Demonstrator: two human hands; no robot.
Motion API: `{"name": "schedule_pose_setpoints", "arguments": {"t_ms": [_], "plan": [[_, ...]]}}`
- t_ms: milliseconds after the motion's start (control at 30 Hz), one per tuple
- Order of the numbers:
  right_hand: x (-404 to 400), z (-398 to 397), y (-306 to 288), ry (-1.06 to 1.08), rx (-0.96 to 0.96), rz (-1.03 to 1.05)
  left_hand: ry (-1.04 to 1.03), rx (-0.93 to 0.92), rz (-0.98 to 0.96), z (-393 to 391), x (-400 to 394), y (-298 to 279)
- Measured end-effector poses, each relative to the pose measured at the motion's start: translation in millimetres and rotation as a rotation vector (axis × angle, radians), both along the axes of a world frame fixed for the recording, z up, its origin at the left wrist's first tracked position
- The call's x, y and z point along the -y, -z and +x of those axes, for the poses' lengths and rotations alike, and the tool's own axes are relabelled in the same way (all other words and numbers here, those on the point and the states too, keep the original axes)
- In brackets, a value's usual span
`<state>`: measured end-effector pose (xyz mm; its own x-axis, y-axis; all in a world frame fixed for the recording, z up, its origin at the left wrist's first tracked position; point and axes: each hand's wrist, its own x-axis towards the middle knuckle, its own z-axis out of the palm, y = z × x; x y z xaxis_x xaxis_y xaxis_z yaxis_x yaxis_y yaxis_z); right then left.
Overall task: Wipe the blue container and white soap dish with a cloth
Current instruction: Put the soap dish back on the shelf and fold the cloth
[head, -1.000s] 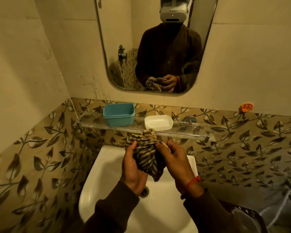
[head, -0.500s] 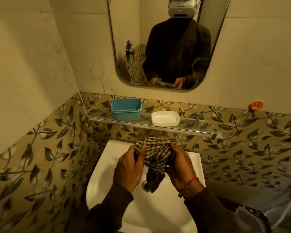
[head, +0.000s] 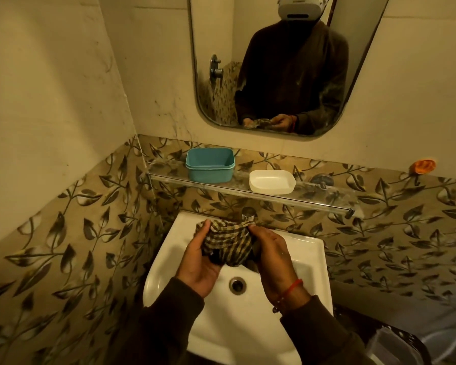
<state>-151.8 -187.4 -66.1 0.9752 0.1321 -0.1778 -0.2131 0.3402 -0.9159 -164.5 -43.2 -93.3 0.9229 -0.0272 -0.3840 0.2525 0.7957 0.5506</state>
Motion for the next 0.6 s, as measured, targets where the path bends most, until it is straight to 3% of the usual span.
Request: {"name": "schedule_pose_setpoints", "arguments": {"t_ms": [100,200,333,500,600], "plan": [[-1.9,3.5,-0.7,0.095,0.042,-0.021,-0.166,0.065,0.052,7.7,-6.8,-4.7],[-2.3,9.9,-1.8,0.098,-0.077,0.011,-0.248,0.131,0.025,11.6,-9.2,-8.5],[-2.3,13.7,-2.2,-0.048,-0.325,0.200,-0.194,0.121,0.005,15.3,-8.2,-12.1],[1.3,24.5,-10.0,-0.054,-0.310,0.331,-0.045,0.160,-0.030,11.0,-15.4,-9.8],[-1.6,27.4,-8.2,-0.075,-0.327,0.330,0.107,0.154,0.086,8.6,-15.9,-13.2]]}}
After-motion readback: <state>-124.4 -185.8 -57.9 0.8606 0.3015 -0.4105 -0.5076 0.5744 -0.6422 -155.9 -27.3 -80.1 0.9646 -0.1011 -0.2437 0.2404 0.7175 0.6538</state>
